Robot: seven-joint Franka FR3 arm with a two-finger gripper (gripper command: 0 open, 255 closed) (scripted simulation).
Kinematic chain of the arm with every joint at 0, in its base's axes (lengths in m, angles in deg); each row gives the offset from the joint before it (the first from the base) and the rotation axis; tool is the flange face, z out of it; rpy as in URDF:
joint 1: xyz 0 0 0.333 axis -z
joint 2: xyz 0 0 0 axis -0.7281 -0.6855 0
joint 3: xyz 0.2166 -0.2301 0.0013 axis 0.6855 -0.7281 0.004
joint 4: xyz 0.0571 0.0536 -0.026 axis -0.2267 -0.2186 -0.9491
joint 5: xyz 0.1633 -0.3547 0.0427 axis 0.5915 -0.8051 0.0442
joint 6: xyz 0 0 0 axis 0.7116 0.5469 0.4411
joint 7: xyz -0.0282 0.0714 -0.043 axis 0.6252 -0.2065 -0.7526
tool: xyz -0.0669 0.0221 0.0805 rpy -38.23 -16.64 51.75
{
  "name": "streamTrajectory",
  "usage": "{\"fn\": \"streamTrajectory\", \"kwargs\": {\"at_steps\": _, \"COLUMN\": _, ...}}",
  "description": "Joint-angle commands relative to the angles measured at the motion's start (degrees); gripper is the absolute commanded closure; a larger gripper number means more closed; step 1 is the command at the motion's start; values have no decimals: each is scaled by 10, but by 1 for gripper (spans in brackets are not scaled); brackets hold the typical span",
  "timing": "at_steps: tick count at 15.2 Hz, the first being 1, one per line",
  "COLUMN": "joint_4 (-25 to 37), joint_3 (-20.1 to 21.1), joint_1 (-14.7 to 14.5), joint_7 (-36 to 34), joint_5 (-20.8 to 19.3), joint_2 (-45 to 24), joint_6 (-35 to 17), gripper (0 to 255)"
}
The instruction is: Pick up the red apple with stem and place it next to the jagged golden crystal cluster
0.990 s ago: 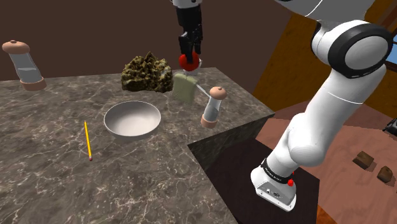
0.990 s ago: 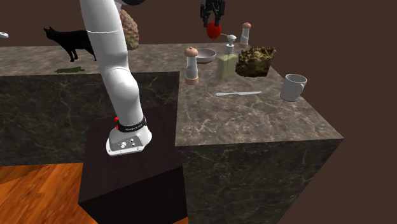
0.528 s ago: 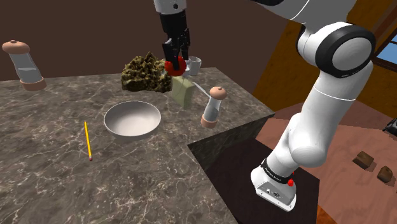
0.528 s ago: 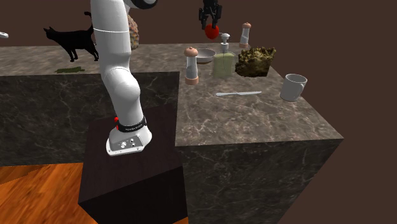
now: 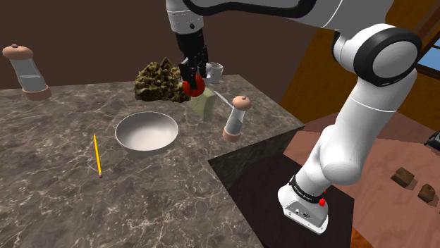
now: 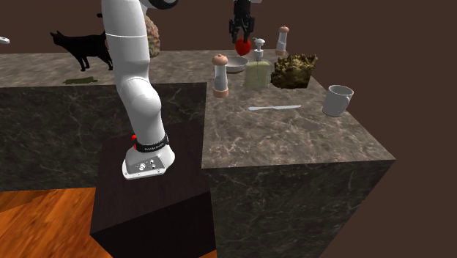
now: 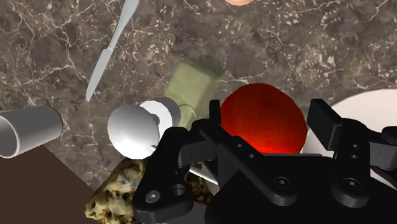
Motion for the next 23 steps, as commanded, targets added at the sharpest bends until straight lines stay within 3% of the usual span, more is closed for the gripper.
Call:
{"fn": "streamTrajectory", "kwargs": {"at_steps": 1, "joint_4": -23, "joint_3": 0, "joint_1": 1, "joint_7": -2, "joint_5": 2, "joint_2": 5, "joint_6": -18, "gripper": 255}}
{"fn": "streamTrajectory", "kwargs": {"at_steps": 23, "joint_4": -184, "joint_3": -3, "joint_1": 5, "joint_7": -27, "joint_5": -1, "joint_2": -1, "joint_6": -183, "gripper": 255}}
